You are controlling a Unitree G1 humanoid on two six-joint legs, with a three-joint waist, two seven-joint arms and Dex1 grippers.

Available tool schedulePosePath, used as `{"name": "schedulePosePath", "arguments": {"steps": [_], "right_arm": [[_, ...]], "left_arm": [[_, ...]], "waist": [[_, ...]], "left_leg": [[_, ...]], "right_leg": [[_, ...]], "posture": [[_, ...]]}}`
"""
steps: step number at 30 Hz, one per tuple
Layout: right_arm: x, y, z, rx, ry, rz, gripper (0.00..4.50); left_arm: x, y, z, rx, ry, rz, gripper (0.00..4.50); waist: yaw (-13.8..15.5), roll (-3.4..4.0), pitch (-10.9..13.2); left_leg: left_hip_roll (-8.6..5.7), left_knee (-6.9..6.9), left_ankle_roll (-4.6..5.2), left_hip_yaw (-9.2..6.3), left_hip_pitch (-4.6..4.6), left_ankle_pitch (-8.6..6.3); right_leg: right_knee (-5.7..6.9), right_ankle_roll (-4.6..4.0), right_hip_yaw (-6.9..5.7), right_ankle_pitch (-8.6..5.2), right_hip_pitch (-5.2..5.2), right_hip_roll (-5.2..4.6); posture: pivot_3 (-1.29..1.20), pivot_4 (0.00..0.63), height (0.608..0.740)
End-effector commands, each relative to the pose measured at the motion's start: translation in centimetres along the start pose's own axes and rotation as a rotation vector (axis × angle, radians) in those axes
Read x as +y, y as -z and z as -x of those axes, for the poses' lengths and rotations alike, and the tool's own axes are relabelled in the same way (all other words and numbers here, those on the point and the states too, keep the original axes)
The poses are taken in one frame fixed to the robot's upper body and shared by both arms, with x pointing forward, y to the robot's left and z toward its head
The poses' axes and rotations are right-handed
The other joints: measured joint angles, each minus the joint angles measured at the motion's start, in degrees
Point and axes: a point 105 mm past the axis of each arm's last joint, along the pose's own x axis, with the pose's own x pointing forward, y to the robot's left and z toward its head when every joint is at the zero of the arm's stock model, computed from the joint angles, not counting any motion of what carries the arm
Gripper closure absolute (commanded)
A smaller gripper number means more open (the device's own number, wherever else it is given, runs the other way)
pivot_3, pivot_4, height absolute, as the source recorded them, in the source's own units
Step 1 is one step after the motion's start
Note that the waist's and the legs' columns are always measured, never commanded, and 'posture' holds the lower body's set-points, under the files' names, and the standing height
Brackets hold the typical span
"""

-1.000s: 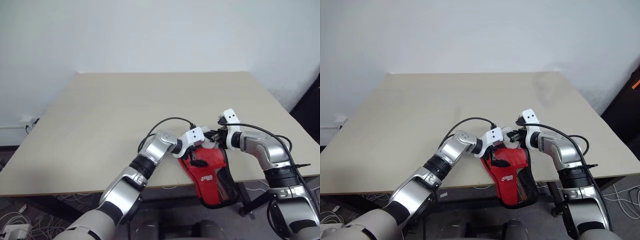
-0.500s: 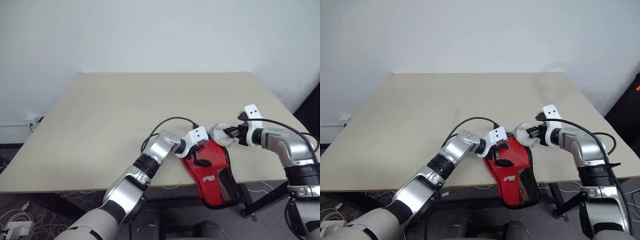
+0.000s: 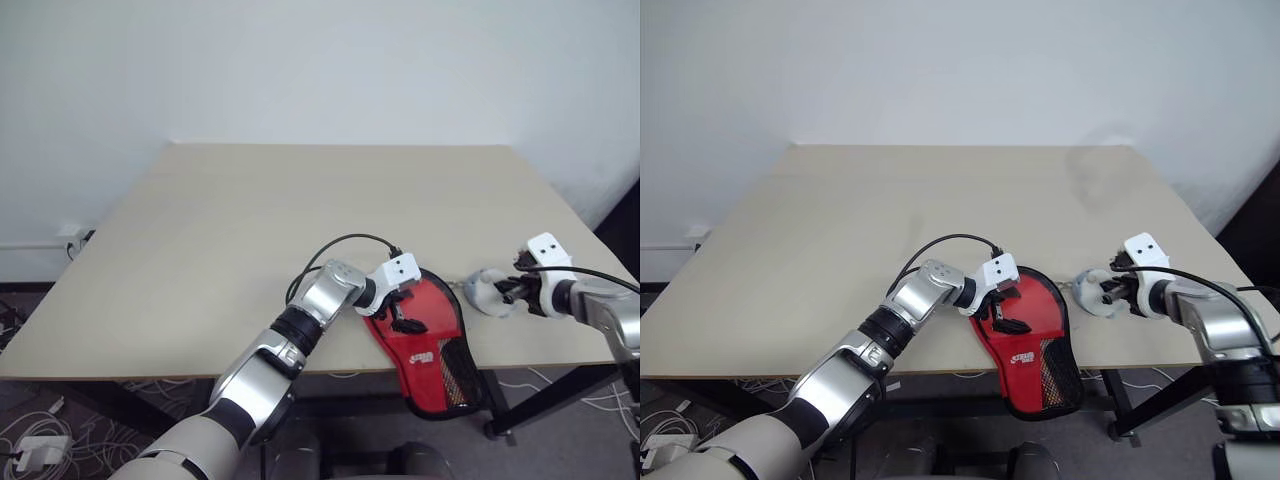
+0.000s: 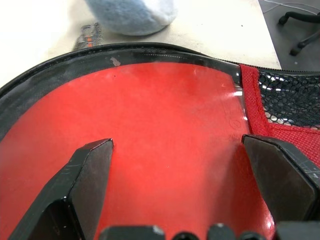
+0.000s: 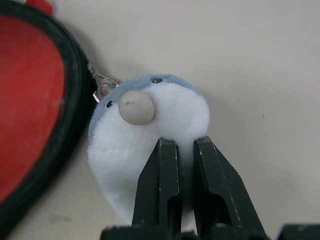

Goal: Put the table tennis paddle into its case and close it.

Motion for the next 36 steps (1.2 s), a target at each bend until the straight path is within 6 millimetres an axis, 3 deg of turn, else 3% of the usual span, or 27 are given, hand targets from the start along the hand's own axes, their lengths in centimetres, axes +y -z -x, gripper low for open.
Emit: {"name": "schedulePosePath", "arguments": {"steps": [1,10,14,19,28,36], "right_arm": [[-1.6,-0.7,3.4,-0.031,0.037,0.059,4.48],[2.3,2.1,8.1,0.036,-0.202,0.191,4.48],[3.9,3.8,8.9,0.088,-0.283,0.210,4.48],[4.3,7.4,9.6,0.210,-0.316,0.217,4.48],[8.3,11.1,12.4,0.315,-0.520,0.235,4.48],[7.0,11.7,14.7,0.378,-0.518,0.310,4.48]], "left_arm": [[0.2,5.4,0.1,0.160,-0.029,0.137,0.00],[0.4,5.1,-0.1,0.156,-0.035,0.132,0.00],[0.3,5.1,-0.2,0.156,-0.028,0.126,0.00],[0.1,5.1,-0.6,0.156,-0.022,0.124,0.00],[-0.1,5.2,-0.8,0.153,-0.016,0.131,0.00],[0.0,4.9,-1.2,0.146,-0.018,0.130,0.00]], "waist": [[-0.05,-0.01,0.00],[-0.01,0.06,-0.01],[0.01,0.04,-0.01],[0.02,0.05,-0.02],[0.70,0.00,-0.02],[0.31,-0.07,-0.01]], "left_leg": [[-0.01,0.00,0.01,-0.02,0.00,0.00],[-0.02,-0.02,0.01,-0.59,-0.06,-0.02],[-0.04,-0.02,0.01,-0.73,-0.06,-0.02],[-0.19,-0.02,0.01,-0.85,-0.05,-0.02],[-0.55,-0.06,0.18,-1.02,-0.09,-0.11],[-0.56,-0.10,0.30,-1.05,0.50,-0.23]], "right_leg": [[-0.04,0.00,-0.02,0.00,0.03,0.00],[-0.62,-0.01,-0.59,0.02,0.48,0.01],[-0.65,-0.01,-0.71,0.02,0.57,-0.02],[-0.67,0.01,-0.87,0.01,0.64,-0.19],[-0.69,0.25,-1.20,-0.12,0.76,-0.70],[-0.84,0.29,-1.28,-0.14,1.42,-0.84]], "posture": [[0.00,0.000,0.724],[0.00,0.000,0.724],[0.00,0.000,0.724],[0.00,0.000,0.724],[0.00,0.000,0.724],[0.00,0.000,0.724]]}}
